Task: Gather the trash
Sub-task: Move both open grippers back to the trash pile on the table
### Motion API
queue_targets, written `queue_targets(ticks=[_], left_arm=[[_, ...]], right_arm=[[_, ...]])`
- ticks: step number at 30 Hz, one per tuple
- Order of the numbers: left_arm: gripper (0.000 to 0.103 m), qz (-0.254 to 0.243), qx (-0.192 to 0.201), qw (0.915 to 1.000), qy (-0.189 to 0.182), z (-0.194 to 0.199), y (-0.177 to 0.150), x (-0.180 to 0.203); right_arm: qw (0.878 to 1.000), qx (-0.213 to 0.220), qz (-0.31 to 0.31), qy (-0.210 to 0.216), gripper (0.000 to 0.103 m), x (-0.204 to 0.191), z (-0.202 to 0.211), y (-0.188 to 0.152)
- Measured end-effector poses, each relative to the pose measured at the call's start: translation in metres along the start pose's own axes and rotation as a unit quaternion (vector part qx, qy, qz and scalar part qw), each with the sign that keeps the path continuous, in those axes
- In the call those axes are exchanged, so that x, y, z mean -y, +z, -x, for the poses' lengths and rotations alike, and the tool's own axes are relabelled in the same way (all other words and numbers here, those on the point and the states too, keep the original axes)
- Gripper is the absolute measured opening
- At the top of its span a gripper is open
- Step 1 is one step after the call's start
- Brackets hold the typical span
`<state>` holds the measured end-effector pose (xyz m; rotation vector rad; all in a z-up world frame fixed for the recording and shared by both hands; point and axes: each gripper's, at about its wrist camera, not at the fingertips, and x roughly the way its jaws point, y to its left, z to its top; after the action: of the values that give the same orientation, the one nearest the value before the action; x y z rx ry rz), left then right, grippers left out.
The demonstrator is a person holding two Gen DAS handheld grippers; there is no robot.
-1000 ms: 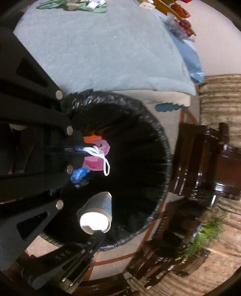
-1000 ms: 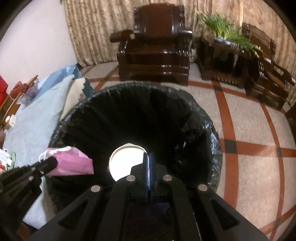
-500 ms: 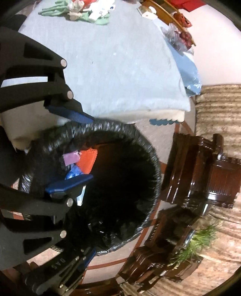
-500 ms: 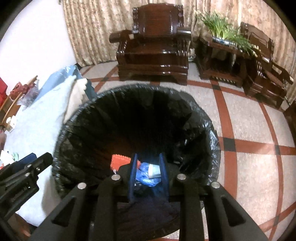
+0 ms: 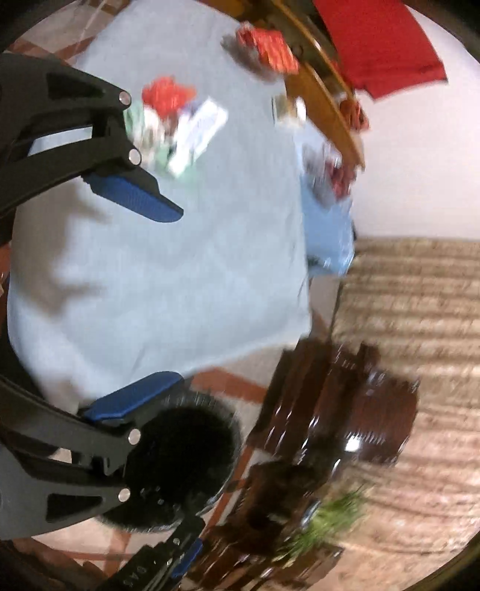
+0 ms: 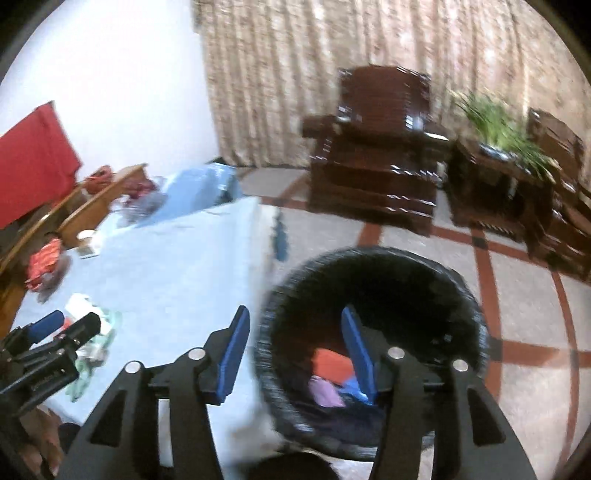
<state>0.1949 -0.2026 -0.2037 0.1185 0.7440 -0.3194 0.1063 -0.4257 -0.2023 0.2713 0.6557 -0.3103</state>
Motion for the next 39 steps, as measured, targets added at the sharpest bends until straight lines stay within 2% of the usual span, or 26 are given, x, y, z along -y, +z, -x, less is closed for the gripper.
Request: queue_targets(ticks=[4,11,16,20,28,34,39], left_arm=[[0.086,0.036,0.023,0.9979,0.048,0.028,-0.001,-0.065],[0.09,0.058,0.052,0.9885,0.13,0.059,-0.024,-0.153],[0.09,0.064,0.053,0.9838,0.159,0.065,-0.047,-0.203],[0.09,0.075,0.048,0.9824,0.164,0.064,-0.063,-0.232],[0.09,0.08,0.049,0.983,0.158,0.053,-0.085,-0.273],[0.09,0.098,0.045,0.9816,0.158,0.037,-0.1,-0.297],[0.09,0.107,0.041,0.9813,0.155,0.026,-0.11,-0.314]], right_arm=[[0.999,0.01,0.031,0.032,0.054,-0.053,0.001,0.0],[0.995,0.014,0.07,0.074,0.054,-0.134,-0.001,-0.011],[0.991,0.007,0.09,0.099,0.054,-0.191,-0.011,-0.028],[0.989,-0.004,0.101,0.108,0.054,-0.232,-0.025,-0.043],[0.988,-0.019,0.103,0.112,0.054,-0.283,-0.051,-0.078],[0.994,-0.009,0.079,0.082,0.054,-0.318,-0.071,-0.106],[0.992,-0.039,0.081,0.085,0.054,-0.35,-0.094,-0.126]])
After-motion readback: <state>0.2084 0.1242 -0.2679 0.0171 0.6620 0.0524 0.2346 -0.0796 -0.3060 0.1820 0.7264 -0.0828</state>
